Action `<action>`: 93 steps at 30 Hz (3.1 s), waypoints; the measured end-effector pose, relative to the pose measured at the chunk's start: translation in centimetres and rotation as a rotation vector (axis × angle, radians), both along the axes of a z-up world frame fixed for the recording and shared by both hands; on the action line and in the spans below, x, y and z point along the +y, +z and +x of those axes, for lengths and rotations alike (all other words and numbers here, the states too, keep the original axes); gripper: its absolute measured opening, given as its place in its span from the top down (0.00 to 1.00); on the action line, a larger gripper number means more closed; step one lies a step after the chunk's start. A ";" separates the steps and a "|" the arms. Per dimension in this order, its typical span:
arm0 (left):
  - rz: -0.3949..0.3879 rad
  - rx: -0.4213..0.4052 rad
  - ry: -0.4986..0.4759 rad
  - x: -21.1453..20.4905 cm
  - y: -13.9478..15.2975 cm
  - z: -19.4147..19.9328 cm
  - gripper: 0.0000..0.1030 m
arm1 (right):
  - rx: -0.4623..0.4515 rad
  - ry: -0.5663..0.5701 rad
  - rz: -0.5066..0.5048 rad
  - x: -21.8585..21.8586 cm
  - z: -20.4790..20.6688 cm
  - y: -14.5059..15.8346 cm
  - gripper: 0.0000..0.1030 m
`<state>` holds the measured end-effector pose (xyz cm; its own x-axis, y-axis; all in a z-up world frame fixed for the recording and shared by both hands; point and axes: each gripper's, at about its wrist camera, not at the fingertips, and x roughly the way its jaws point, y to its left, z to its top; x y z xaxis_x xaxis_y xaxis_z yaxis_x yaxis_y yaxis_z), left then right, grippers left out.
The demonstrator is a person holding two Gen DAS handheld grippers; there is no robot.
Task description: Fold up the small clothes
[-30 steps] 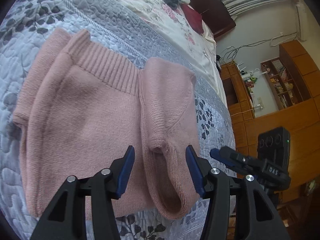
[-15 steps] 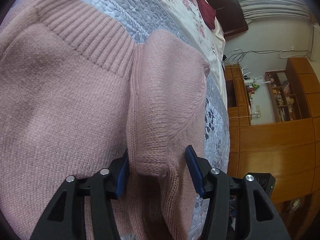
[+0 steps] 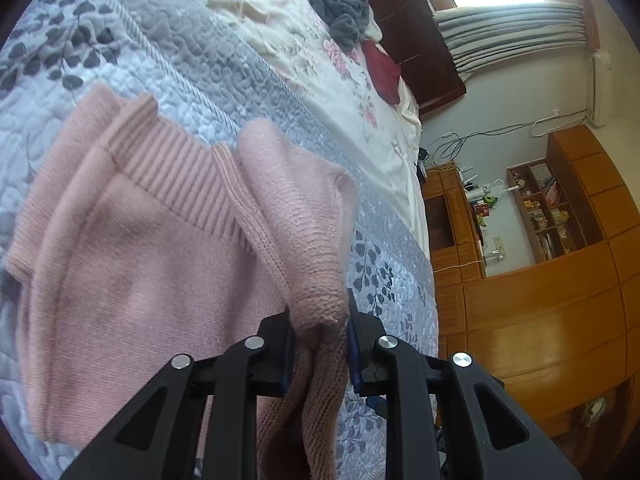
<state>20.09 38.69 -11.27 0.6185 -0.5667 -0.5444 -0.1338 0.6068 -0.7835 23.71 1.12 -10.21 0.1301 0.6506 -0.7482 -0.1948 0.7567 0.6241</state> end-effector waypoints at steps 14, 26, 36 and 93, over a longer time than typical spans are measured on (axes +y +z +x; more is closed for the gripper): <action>0.089 0.103 0.066 10.9 -4.9 -2.6 0.80 | -0.048 0.169 -0.049 7.8 -2.3 0.5 0.57; 0.118 0.061 0.057 10.5 -3.9 -8.0 0.57 | 0.015 0.218 -0.031 11.1 -2.9 -1.7 0.45; 0.320 0.121 -0.045 6.1 -4.8 -10.1 0.78 | 0.171 0.169 0.020 12.5 -2.3 -5.6 0.69; -0.066 -0.018 -0.112 1.8 -5.5 -3.9 0.54 | 0.040 0.164 0.224 10.7 4.9 -1.4 0.43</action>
<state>16.15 40.49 -16.79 0.5584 -0.6672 -0.4931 -0.0533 0.5643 -0.8239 28.64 11.83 -11.59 -0.0174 0.8106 -0.5854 -0.2756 0.5589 0.7821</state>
